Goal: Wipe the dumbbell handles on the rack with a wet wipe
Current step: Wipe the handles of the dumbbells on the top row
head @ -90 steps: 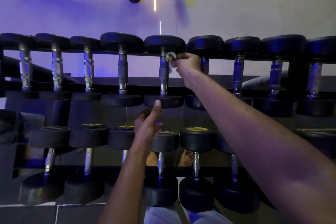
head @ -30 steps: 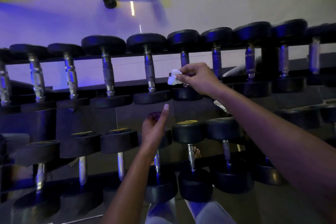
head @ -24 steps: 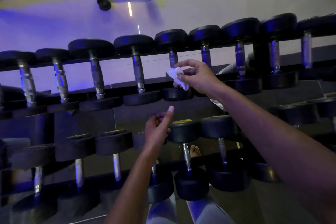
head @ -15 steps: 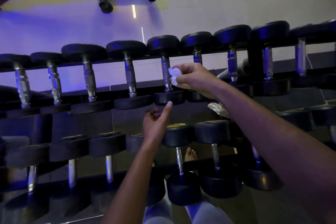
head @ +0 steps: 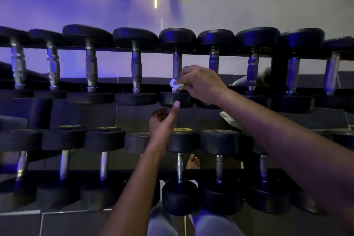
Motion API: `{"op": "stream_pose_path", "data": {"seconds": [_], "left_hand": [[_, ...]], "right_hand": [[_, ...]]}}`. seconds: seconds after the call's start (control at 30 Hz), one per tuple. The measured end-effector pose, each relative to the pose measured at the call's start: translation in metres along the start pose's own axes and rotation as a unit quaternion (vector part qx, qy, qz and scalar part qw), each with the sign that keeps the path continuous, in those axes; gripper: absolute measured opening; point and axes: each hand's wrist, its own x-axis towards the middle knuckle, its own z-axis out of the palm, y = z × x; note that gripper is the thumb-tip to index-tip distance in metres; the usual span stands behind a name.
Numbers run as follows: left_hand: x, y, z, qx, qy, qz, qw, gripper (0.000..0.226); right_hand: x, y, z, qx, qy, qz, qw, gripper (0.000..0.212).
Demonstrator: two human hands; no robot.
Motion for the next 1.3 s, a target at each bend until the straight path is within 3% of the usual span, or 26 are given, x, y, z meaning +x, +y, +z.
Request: {"op": "stream_pose_path", "data": {"seconds": [0.2,0.33,0.43,0.63,0.83,1.0,1.13,1.3], "left_hand": [[-0.001,-0.001,0.003,-0.023,0.006,-0.008,1.000,0.046],[-0.001,-0.003,0.006,-0.023,0.008,-0.008,1.000,0.046],[0.000,-0.003,0.004,-0.023,0.011,-0.017,1.000,0.045],[-0.004,0.000,0.006,-0.049,0.010,-0.016,0.999,0.040],[-0.004,0.001,0.006,-0.053,0.012,-0.023,0.998,0.036],[-0.004,-0.001,0.006,-0.052,0.000,-0.017,0.999,0.044],[-0.004,-0.001,0.004,-0.060,-0.018,-0.018,0.998,0.051],[0.000,-0.002,0.004,-0.065,-0.003,-0.026,0.998,0.054]], "right_hand": [[0.026,0.002,-0.001,-0.150,0.008,-0.126,0.981,0.026],[0.058,-0.018,-0.002,-0.236,-0.068,-0.135,0.960,0.041],[0.070,-0.031,-0.005,-0.254,-0.109,-0.112,0.955,0.034],[0.039,-0.016,0.000,-0.179,-0.056,-0.067,0.980,0.014],[0.015,-0.003,0.002,-0.047,-0.038,0.058,0.996,0.003],[0.011,0.014,0.013,0.028,-0.072,0.185,0.980,0.018],[0.019,0.017,0.020,0.066,-0.073,0.197,0.975,0.026],[0.004,0.019,0.024,0.197,0.013,0.166,0.966,0.006]]}}
